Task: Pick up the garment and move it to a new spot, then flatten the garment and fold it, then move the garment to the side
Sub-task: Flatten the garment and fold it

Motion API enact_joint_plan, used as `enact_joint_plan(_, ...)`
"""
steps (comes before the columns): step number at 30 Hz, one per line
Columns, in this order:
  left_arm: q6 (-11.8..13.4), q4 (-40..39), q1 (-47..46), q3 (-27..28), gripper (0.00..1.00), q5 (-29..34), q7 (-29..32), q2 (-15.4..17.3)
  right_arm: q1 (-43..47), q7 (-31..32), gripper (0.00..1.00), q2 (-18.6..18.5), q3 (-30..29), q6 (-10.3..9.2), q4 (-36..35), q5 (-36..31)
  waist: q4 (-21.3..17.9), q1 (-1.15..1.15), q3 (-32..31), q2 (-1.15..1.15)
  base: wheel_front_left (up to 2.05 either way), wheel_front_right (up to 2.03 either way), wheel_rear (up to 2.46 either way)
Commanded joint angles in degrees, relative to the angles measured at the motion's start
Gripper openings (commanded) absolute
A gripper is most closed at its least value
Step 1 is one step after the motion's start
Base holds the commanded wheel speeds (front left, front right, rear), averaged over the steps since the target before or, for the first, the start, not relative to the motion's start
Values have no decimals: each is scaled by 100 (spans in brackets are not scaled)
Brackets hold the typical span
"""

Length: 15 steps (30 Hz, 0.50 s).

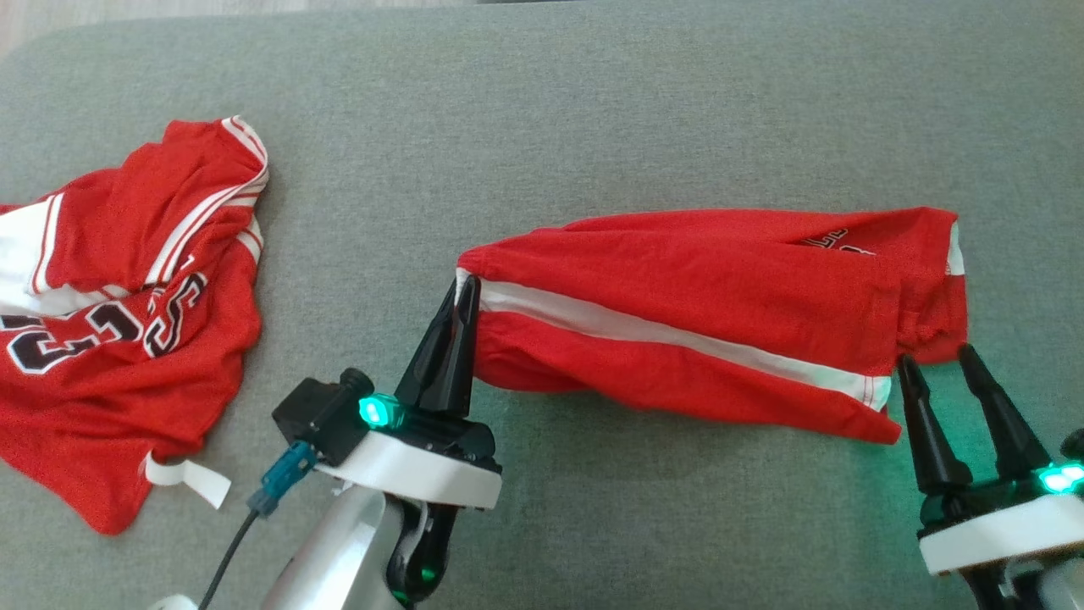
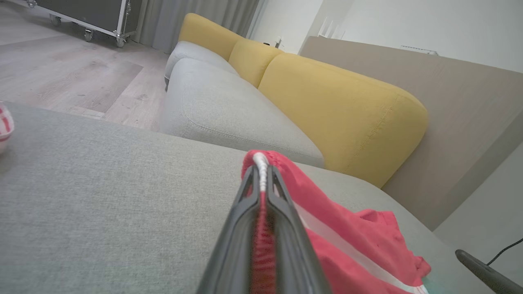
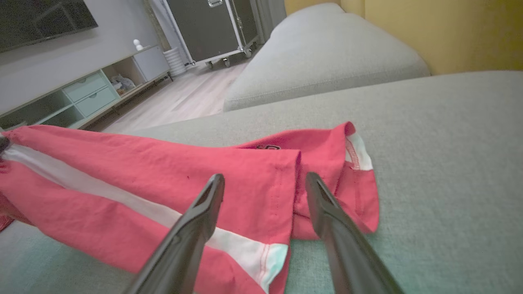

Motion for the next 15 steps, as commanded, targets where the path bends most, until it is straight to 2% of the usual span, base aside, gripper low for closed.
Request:
enact_joint_plan(1,9,-132,-61,210,0,77,-47,21,64,94,100,-174,53,37,-125,132,18,0,-7,0,0,0,0)
enact_joint_plan(9,9,-65,-179,170,0,75,-47,20,66,895,100,-335,398,37,189,1223,158,0,-23,0,0,0,0)
enact_joint_plan(12,9,-54,-209,125,0,50,-47,20,-39,986,100,-382,464,37,306,1422,192,0,-15,0,0,0,0)
enact_joint_plan(15,9,-49,-240,83,0,46,-47,20,-208,799,100,-490,314,37,413,1398,217,0,14,0,0,0,0)
